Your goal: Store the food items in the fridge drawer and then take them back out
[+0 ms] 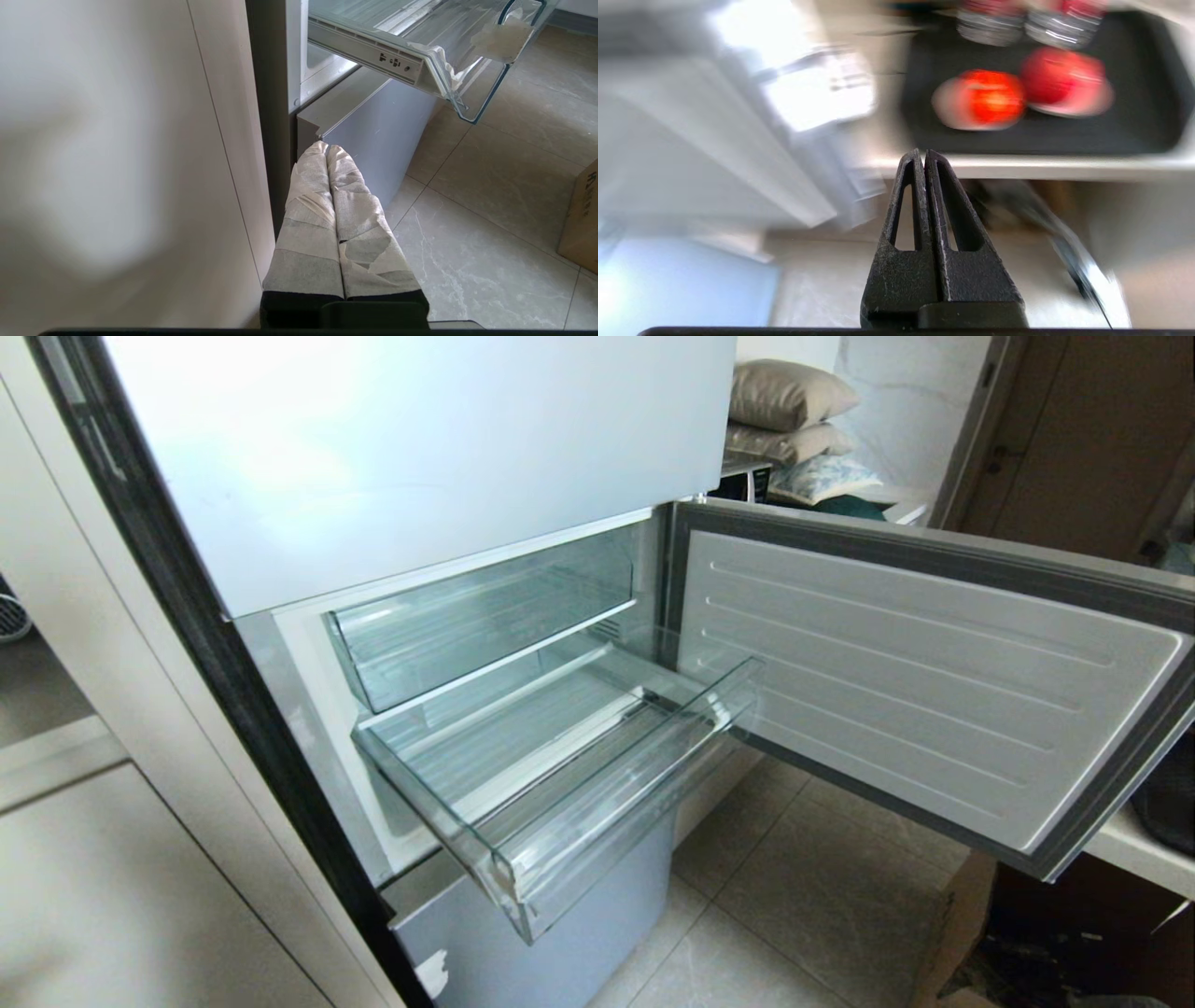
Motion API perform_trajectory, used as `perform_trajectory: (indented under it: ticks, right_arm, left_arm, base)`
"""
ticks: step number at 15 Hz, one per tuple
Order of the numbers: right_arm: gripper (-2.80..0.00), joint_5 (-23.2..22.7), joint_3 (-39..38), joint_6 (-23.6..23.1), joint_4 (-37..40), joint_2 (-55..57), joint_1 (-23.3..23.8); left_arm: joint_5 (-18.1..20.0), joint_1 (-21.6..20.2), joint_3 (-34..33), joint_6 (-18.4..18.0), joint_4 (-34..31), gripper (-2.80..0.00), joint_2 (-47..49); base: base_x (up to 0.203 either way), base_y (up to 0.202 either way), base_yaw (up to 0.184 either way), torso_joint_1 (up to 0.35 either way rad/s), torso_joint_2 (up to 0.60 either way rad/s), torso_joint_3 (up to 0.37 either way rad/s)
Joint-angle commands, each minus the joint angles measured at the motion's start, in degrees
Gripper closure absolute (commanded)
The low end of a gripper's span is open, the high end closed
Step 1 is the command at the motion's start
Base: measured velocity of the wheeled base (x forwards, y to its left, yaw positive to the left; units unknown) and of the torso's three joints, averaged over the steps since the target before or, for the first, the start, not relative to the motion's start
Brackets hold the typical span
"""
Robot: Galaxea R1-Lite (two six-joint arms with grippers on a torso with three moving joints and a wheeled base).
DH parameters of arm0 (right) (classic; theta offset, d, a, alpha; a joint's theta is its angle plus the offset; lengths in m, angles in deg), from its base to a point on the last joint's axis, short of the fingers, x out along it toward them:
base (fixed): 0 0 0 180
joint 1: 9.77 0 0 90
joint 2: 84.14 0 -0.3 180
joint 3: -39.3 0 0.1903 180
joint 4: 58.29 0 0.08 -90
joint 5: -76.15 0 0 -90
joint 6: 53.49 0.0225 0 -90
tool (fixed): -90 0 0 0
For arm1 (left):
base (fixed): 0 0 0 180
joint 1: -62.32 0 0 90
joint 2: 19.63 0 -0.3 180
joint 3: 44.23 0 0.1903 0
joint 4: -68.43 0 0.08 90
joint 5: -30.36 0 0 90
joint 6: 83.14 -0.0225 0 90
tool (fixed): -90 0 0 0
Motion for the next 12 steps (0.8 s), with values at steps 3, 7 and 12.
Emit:
perform_trajectory:
  ticks: [3, 7, 12]
  right_arm:
    - [0.00, 6.87, -15.69, -0.54, 2.30, -30.76, -30.14]
    - [0.00, 14.99, -41.59, -7.27, -0.01, -47.44, -42.82]
    - [0.00, 15.41, -50.08, -11.49, -1.59, -47.64, -47.35]
  left_arm:
    - [-0.02, 0.00, -0.01, 0.02, -0.03, 0.00, 0.00]
    - [-0.02, 0.00, -0.01, 0.02, -0.03, 0.00, 0.00]
    - [-0.02, 0.00, -0.01, 0.02, -0.03, 0.00, 0.00]
  base:
    - [0.000, 0.000, 0.000, 0.000, 0.00, 0.000]
    - [0.000, 0.000, 0.000, 0.000, 0.00, 0.000]
    - [0.000, 0.000, 0.000, 0.000, 0.00, 0.000]
